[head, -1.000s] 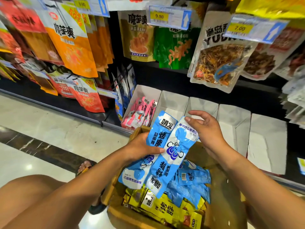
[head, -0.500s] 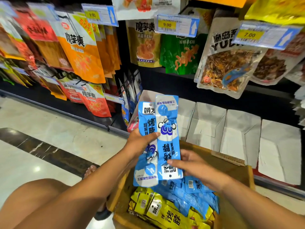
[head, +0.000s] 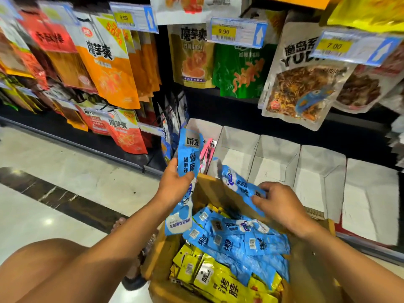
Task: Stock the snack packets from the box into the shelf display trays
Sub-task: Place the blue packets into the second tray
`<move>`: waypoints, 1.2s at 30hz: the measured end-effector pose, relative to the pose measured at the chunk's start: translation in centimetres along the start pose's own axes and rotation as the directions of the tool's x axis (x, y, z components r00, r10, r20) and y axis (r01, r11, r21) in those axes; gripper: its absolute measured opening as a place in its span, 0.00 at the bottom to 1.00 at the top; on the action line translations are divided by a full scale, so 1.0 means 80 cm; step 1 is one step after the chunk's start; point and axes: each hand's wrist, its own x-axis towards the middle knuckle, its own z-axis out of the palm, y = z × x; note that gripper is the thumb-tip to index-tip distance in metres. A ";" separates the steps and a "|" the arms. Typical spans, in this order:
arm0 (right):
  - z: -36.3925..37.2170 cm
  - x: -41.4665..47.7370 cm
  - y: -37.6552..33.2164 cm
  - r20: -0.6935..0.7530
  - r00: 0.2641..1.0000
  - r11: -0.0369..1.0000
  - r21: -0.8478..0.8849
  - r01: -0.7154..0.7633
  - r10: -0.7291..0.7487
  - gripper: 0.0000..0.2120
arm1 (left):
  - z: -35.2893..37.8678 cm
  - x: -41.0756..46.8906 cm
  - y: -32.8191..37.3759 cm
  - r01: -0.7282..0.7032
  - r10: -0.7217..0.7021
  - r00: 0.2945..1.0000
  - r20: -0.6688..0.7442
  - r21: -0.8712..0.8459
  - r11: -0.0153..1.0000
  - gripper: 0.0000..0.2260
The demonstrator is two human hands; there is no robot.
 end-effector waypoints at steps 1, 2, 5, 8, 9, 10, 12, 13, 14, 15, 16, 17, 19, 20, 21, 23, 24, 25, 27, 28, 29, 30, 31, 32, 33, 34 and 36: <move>-0.005 0.001 0.000 -0.008 1.000 0.997 0.076 0.010 -0.009 0.06 | 0.000 0.000 0.001 -0.031 0.031 0.999 0.024 -0.001 1.000 0.13; -0.008 0.003 0.001 -0.013 1.000 0.985 0.172 0.011 -0.009 0.07 | 0.000 -0.001 0.003 -0.062 0.062 0.997 0.046 0.002 0.998 0.14; -0.020 0.007 -0.007 -0.012 1.000 0.894 0.448 0.011 -0.006 0.07 | 0.004 -0.005 0.007 -0.126 0.125 0.987 0.100 0.004 0.992 0.15; -0.036 0.008 -0.016 -0.050 0.998 0.776 0.627 0.064 -0.043 0.06 | 0.010 -0.009 0.008 -0.160 0.155 0.978 0.137 0.028 0.987 0.16; -0.041 0.008 -0.018 -0.059 0.997 0.753 0.652 0.083 -0.059 0.07 | 0.012 -0.010 0.008 -0.169 0.162 0.975 0.152 0.033 0.985 0.16; -0.044 0.008 -0.021 -0.066 0.996 0.727 0.680 0.094 -0.068 0.07 | 0.013 -0.011 0.009 -0.172 0.163 0.973 0.162 0.040 0.984 0.15; -0.048 0.008 -0.028 -0.089 0.993 0.681 0.722 0.121 -0.083 0.06 | 0.018 -0.014 0.012 -0.152 0.141 0.969 0.204 0.036 0.988 0.16; -0.047 0.009 -0.031 -0.100 0.992 0.657 0.743 0.127 -0.079 0.07 | 0.021 -0.015 0.012 -0.134 0.125 0.965 0.232 0.023 0.991 0.16; -0.045 0.009 -0.034 -0.107 0.992 0.627 0.769 0.121 -0.061 0.08 | 0.025 -0.016 0.011 -0.090 0.089 0.961 0.261 -0.009 0.996 0.15; -0.042 0.010 -0.035 -0.109 0.993 0.596 0.795 0.112 -0.041 0.08 | 0.030 -0.020 0.011 -0.036 0.046 0.957 0.286 -0.042 0.998 0.13; -0.040 0.011 -0.037 -0.108 0.994 0.565 0.819 0.096 -0.013 0.08 | 0.035 -0.023 0.010 0.014 0.010 0.948 0.318 -0.075 0.997 0.12; -0.038 0.011 -0.039 -0.107 0.994 0.538 0.839 0.083 0.015 0.07 | 0.040 -0.026 0.009 0.048 -0.011 0.936 0.353 -0.096 0.994 0.12; -0.034 0.014 -0.040 -0.095 0.993 0.502 0.863 0.050 0.065 0.06 | 0.048 -0.032 0.007 0.084 -0.035 0.908 0.418 -0.099 0.992 0.16; -0.033 0.016 -0.041 -0.083 0.993 0.493 0.869 0.033 0.080 0.06 | 0.051 -0.033 0.006 0.109 -0.048 0.895 0.444 -0.113 0.988 0.16; -0.031 0.017 -0.041 -0.073 0.993 0.489 0.872 0.020 0.089 0.08 | 0.055 -0.034 0.005 0.154 -0.073 0.884 0.461 -0.140 0.978 0.16; -0.029 0.019 -0.043 -0.054 0.993 0.463 0.887 -0.002 0.107 0.11 | 0.059 -0.033 0.007 0.223 -0.117 0.867 0.484 -0.169 0.960 0.16; -0.028 0.020 -0.044 -0.040 0.992 0.430 0.903 -0.016 0.120 0.12 | 0.062 -0.033 0.009 0.228 -0.122 0.871 0.476 -0.173 0.958 0.16; -0.027 0.020 -0.044 -0.024 0.991 0.391 0.920 -0.028 0.129 0.12 | 0.062 -0.033 0.011 0.223 -0.118 0.882 0.456 -0.183 0.958 0.15; -0.023 0.019 -0.043 0.033 0.992 0.327 0.942 -0.072 0.125 0.14 | 0.062 -0.028 0.015 0.225 -0.123 0.912 0.392 -0.227 0.947 0.13; -0.020 0.018 -0.043 0.066 0.991 0.342 0.934 -0.103 0.117 0.13 | 0.061 -0.025 0.017 0.233 -0.131 0.924 0.359 -0.257 0.938 0.12; -0.017 0.016 -0.042 0.090 0.990 0.406 0.905 -0.128 0.111 0.12 | 0.060 -0.022 0.020 0.238 -0.138 0.933 0.332 -0.283 0.929 0.12; -0.013 0.013 -0.043 0.113 0.988 0.486 0.861 -0.150 0.105 0.09 | 0.061 -0.018 0.023 0.240 -0.143 0.940 0.310 -0.302 0.923 0.13; -0.008 0.010 -0.044 0.130 0.987 0.556 0.816 -0.162 0.097 0.07 | 0.061 -0.014 0.026 0.237 -0.144 0.945 0.292 -0.316 0.919 0.13; -0.004 0.008 -0.048 0.147 0.985 0.595 0.786 -0.171 0.090 0.06 | 0.061 -0.011 0.029 0.229 -0.139 0.950 0.278 -0.322 0.919 0.13; 0.001 0.008 -0.049 0.158 0.984 0.608 0.774 -0.174 0.080 0.06 | 0.062 -0.009 0.032 0.218 -0.133 0.954 0.269 -0.318 0.923 0.13; 0.005 0.009 -0.051 0.169 0.983 0.607 0.774 -0.178 0.073 0.07 | 0.064 -0.006 0.034 0.208 -0.127 0.956 0.263 -0.311 0.928 0.13; 0.006 0.015 -0.051 0.190 0.979 0.593 0.781 -0.194 0.071 0.09 | 0.065 -0.001 0.038 0.197 -0.127 0.962 0.242 -0.292 0.936 0.12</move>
